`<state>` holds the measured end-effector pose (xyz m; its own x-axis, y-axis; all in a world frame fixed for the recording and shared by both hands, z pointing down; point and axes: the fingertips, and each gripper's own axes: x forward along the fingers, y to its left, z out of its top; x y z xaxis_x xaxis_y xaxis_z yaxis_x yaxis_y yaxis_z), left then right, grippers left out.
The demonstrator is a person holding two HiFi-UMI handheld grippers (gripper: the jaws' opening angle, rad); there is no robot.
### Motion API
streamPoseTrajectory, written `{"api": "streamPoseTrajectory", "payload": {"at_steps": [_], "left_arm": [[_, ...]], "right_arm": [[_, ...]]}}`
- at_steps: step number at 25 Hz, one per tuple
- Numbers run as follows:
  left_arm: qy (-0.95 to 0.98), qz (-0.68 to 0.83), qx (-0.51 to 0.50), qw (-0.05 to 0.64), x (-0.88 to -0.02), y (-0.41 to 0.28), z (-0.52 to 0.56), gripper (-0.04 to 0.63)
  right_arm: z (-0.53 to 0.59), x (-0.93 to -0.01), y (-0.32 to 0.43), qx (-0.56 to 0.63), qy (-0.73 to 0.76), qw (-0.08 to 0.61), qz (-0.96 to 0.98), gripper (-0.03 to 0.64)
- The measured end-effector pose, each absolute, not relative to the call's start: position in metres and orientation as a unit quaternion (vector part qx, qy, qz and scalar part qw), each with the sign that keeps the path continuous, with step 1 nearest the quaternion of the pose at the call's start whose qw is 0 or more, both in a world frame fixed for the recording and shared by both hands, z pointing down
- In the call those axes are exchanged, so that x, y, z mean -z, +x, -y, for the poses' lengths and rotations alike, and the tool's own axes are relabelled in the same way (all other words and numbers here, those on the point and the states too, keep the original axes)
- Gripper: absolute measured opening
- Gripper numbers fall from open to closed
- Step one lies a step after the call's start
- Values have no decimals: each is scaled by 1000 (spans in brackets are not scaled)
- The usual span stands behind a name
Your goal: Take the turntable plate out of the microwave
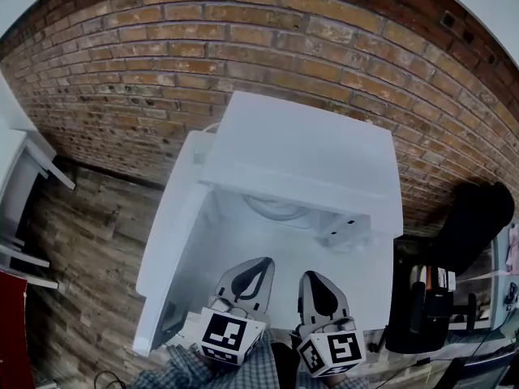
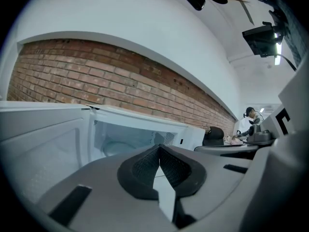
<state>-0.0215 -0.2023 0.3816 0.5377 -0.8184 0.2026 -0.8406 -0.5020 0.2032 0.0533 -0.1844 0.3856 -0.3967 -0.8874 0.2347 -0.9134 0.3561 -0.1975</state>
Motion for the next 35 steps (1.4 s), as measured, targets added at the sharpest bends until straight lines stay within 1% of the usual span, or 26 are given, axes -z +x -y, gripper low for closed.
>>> {"api": "streamPoseTrajectory", "payload": {"at_steps": [6,16,22,23,25,27,30,35], "left_arm": [[858,481,-50,171,-402,-31,233,11],[818,486,-86,296,-461,-30,275,11],[773,523,-127,337,-498,-40,305,14],[768,526,-129,341,-502,-41,310,19],[763,529,-138,346,-510,-41,321,94],[757,533,-158,345,-518,-41,331,131],[743,538,-167,360,-528,-42,345,149],[715,550,-133,410,-537,-48,365,160]], "right_arm": [[213,-398,48,-163,545,65,820,18],[248,-419,46,-179,497,94,844,18],[253,-420,52,-178,468,105,859,18],[253,-422,53,-178,465,108,861,18],[256,-424,56,-180,458,113,863,18],[259,-426,57,-181,453,117,865,18],[261,-428,60,-183,448,122,867,18],[266,-435,66,-191,448,127,864,18]]}}
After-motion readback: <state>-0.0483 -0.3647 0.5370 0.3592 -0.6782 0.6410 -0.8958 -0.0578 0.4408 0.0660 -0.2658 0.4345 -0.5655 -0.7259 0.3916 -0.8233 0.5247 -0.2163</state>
